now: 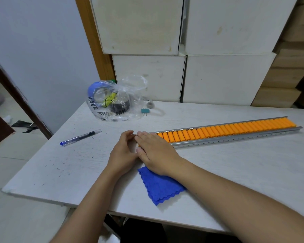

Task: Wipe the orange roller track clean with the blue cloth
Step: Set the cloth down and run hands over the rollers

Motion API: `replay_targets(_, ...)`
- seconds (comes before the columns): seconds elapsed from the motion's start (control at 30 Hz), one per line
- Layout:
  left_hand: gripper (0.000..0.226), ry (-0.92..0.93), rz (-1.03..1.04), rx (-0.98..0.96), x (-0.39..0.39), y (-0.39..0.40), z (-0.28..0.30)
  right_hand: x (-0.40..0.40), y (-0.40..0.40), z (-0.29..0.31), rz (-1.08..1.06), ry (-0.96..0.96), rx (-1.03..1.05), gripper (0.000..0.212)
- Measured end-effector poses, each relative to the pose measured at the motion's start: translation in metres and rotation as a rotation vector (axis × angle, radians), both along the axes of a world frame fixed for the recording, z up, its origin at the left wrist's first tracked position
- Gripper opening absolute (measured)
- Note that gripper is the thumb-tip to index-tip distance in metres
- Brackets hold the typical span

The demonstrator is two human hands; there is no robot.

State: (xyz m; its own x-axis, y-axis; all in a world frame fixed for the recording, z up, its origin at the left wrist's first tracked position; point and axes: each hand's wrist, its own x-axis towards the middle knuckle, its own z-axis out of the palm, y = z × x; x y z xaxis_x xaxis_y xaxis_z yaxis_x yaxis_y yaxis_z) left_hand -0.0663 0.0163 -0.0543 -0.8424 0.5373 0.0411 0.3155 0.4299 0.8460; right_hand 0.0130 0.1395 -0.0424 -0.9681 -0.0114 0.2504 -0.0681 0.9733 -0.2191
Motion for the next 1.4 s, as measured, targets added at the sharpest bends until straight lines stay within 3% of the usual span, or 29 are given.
replay_targets(0.4, 0.086, 0.0, 0.015, 0.004, 0.002, -0.001, 0.002, 0.007, 0.011, -0.004, -0.025, 0.022, 0.034, 0.053)
replay_targets(0.8, 0.081, 0.01, 0.008, 0.029, 0.007, 0.001, 0.003, 0.052, 0.076, -0.008, -0.182, 0.028, 0.036, 0.051)
replay_targets(1.4, 0.083, 0.035, 0.007, -0.017, 0.001, 0.0, -0.002, 0.14, 0.225, -0.007, -0.674, 0.07, -0.003, 0.043)
